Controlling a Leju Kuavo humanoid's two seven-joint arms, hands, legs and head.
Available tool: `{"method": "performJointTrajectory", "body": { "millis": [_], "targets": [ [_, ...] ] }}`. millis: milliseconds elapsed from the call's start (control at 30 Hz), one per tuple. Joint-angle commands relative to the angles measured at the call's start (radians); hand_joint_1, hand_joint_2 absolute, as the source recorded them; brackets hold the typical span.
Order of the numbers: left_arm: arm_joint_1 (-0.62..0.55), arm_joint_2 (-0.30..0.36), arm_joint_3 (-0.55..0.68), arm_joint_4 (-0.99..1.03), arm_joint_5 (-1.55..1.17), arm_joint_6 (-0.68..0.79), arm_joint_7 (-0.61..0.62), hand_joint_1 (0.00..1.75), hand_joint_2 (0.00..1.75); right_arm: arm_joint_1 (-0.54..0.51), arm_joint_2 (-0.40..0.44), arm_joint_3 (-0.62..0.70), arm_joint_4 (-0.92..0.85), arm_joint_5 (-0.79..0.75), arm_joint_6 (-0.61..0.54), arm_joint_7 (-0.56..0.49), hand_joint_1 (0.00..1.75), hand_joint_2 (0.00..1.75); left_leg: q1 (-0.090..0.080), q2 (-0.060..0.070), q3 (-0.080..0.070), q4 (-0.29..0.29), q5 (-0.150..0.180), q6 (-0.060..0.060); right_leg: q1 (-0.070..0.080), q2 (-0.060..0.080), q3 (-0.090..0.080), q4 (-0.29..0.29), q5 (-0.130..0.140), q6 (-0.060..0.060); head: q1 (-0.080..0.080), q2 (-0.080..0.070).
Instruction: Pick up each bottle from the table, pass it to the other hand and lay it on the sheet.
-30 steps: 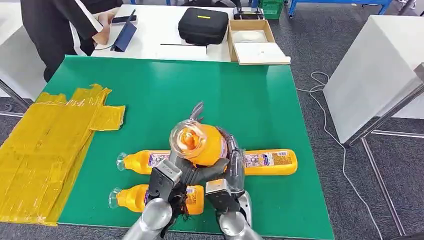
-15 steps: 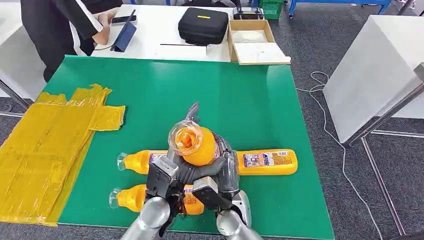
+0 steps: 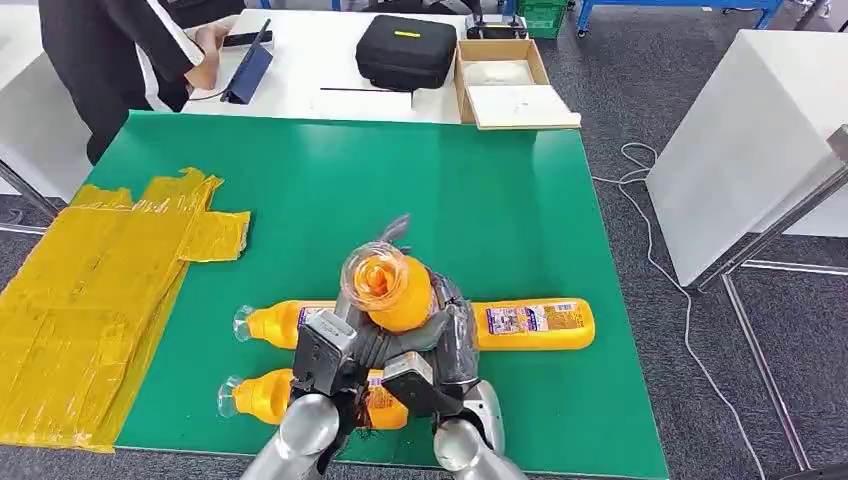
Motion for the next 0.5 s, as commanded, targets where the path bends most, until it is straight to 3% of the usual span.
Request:
{"method": "performJointTrajectory", "body": {
  "millis": [33,500],
  "targets": [
    [-0.057,-0.009,-0.020,0.068,0.010,-0.025,0.008,1.75,1.75,0.010,-0.015,0.017,0.024,0.002,-0.007,-0.009,1.75,1.75,0.000,-0.003,0.003,0.000,0.000,-0.003,0.000,-0.004,0.004,-0.001,-0.001,0.000,0.000,0.000],
    [-0.047,-0.005,-0.015,0.057,0.021,-0.028,0.008,1.75,1.75,0.030,-0.026,0.006,-0.047,-0.041,-0.009,-0.033,1.75,1.75,0.000,-0.003,0.002,0.000,-0.001,-0.003,0.000,-0.003,0.003,0.000,-0.001,0.000,0.000,0.000]
  ]
}}
